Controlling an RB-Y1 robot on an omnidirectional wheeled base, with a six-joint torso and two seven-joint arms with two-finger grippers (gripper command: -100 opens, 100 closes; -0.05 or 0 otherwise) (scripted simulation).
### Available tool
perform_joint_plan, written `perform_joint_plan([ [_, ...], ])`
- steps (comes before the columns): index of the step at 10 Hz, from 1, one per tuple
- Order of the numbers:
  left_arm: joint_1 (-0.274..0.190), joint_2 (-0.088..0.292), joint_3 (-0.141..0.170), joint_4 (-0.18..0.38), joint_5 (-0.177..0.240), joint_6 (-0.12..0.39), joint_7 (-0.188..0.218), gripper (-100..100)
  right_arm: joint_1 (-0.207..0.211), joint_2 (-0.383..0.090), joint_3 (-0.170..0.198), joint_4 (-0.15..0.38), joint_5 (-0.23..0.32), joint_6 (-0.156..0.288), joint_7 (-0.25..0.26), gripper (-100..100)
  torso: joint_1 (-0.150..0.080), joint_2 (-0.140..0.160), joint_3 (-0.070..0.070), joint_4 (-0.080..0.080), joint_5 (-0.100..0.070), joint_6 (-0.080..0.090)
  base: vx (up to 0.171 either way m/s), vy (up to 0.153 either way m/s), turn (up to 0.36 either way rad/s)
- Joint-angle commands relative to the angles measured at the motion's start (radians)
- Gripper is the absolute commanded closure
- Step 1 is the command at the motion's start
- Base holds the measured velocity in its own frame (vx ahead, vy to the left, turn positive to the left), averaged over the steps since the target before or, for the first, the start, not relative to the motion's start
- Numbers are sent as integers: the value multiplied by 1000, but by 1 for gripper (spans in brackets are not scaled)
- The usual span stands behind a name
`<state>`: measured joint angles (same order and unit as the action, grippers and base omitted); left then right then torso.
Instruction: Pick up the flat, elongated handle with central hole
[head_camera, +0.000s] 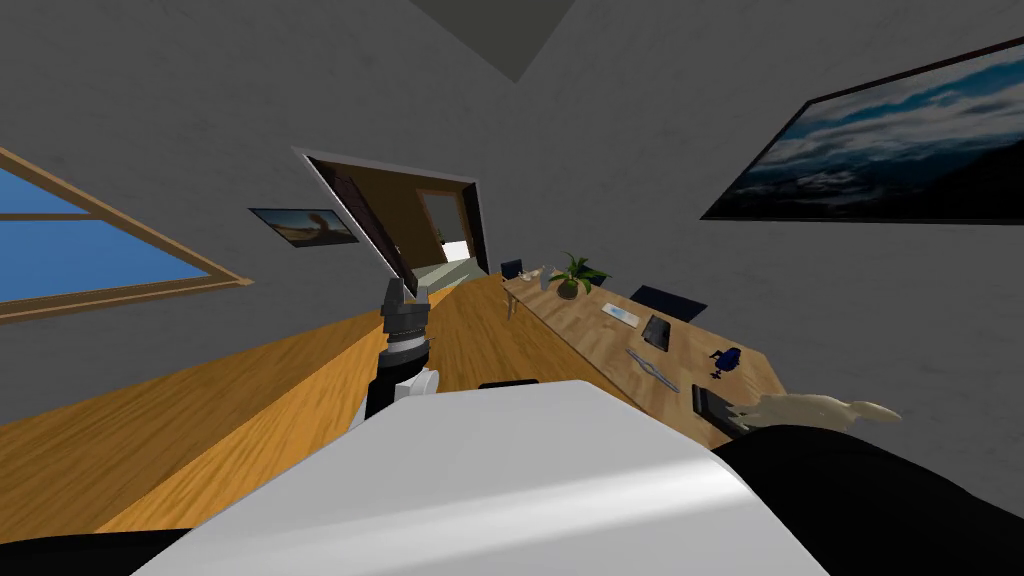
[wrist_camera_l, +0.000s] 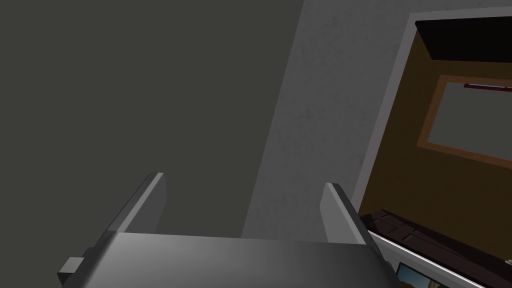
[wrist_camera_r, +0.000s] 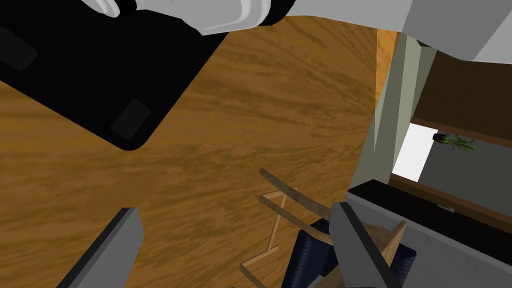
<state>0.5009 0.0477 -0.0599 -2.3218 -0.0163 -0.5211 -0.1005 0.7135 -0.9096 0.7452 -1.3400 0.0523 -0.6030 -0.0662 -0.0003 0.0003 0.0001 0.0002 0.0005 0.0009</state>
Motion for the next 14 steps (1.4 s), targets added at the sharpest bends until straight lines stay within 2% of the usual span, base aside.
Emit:
perform_joint_plan([
  [1, 0, 0, 0, 0, 0, 0, 0, 0, -3, -48, 38, 50, 15, 0, 4, -100, 0, 0, 0, 0, 0, 0, 45, -1, 237],
  [3, 0, 0, 0, 0, 0, 0, 0, 0, -3, -48, 38, 74, 15, 0, 4, -100, -1, 0, 0, 0, 0, 0, 28, -6, 40],
  [4, 0, 0, 0, 0, 0, 0, 0, 0, -8, -91, 68, 111, 28, -3, 6, -100, 0, 1, 1, 0, 0, 0, 25, 3, 207],
  [5, 0, 0, 0, 0, 0, 0, 0, 0, -8, -91, 68, 127, 28, -3, 6, -100, 0, 1, 0, 0, 0, -1, 27, -10, 168],
  [6, 0, 0, 0, 0, 0, 0, 0, 0, -15, -130, 97, 158, 42, -6, 8, -100, -1, 1, 0, 0, 0, 0, 39, -13, 256],
  [8, 0, 0, 0, 0, 0, 0, 0, 0, -15, -130, 97, 195, 42, -6, 8, -100, -1, 0, 0, 0, 0, 0, 24, -18, 30],
  [9, 0, 0, 0, 0, 0, 0, 0, 0, -23, -168, 123, 236, 56, -9, 11, -100, -1, 1, 1, 0, 0, 0, 23, -15, 223],
  [10, 0, 0, 0, 0, 0, 0, 0, 0, -23, -168, 123, 252, 56, -9, 11, -100, -1, 1, 1, 0, 0, -1, 26, -26, 131],
  [11, 0, 0, 0, 0, 0, 0, 0, 0, -34, -201, 147, 292, 70, -11, 15, -100, -2, 1, 0, 0, 0, 0, 29, -37, 185],
  [12, 0, 0, 0, 0, 0, 0, 0, 0, -34, -201, 147, 286, 70, -11, 15, -100, -2, 0, 0, 0, 0, -1, 28, -42, 126],
  [13, 0, 0, 0, 0, 0, 0, 0, 0, -34, -201, 147, 308, 70, -11, 15, -100, -3, 0, 0, 0, -1, 0, 13, -20, -2],
  [14, 0, 0, 0, 0, 0, 0, 0, 0, -47, -231, 169, 354, 84, -13, 19, -100, -1, 1, 1, 0, -1, 1, 15, -27, 191],
])
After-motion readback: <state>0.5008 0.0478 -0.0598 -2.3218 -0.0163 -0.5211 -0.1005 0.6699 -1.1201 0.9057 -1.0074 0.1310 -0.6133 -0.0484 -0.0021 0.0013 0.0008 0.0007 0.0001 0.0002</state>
